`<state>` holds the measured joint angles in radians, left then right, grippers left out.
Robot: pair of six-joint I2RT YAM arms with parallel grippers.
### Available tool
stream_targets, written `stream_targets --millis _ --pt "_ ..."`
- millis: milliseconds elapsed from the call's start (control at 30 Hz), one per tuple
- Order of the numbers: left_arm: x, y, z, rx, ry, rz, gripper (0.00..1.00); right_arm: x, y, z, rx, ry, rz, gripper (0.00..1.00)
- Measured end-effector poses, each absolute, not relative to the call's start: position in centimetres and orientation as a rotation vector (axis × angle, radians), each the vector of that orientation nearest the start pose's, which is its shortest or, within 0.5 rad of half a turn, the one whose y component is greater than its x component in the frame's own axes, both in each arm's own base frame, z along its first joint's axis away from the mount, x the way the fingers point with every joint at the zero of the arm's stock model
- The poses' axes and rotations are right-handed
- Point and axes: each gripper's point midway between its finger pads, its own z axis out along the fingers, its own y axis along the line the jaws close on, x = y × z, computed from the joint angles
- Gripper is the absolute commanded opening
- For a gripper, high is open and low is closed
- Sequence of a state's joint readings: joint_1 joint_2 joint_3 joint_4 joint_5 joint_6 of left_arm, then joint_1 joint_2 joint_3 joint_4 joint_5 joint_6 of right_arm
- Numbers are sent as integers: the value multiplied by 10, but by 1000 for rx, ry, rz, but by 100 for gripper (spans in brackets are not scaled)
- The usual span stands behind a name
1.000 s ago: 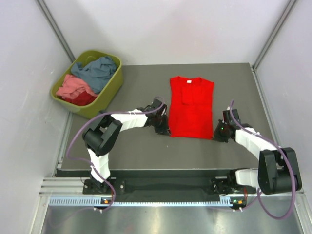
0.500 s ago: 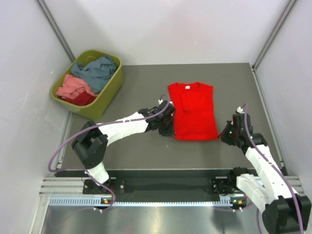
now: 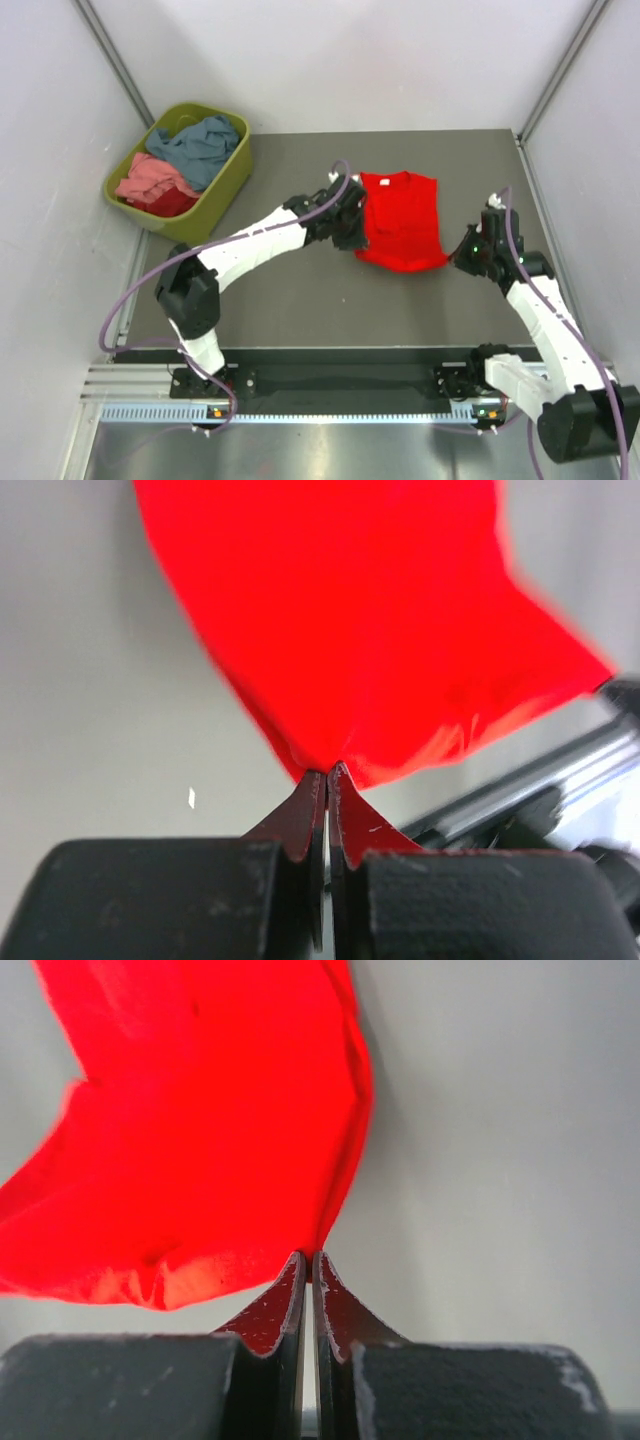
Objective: Fold and stack the t-shirts
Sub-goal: Fold the tshirt
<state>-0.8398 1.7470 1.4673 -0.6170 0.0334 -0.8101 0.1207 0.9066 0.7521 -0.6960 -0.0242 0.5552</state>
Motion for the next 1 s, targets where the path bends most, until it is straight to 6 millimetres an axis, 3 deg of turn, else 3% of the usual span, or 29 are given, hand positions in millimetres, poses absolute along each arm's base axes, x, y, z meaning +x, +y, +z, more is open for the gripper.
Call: stream_targets --millis 200,333,500,667,833,1000 --pt "356 -361 177 -28 2529 -741 0 297 61 174 460 2346 346 0" --pt "410 -359 183 -70 2479 -791 0 350 64 197 431 2314 367 0" --pt "473 -357 186 -102 2381 -908 0 416 68 211 405 2288 405 0" --pt "523 -350 163 -147 2291 -1029 0 475 77 200 379 2283 451 1" --pt "571 -350 124 -152 2189 -1149 8 521 78 169 393 2282 482 5" --pt "602 -358 88 -148 2096 -1260 16 565 74 129 438 2273 533 22"
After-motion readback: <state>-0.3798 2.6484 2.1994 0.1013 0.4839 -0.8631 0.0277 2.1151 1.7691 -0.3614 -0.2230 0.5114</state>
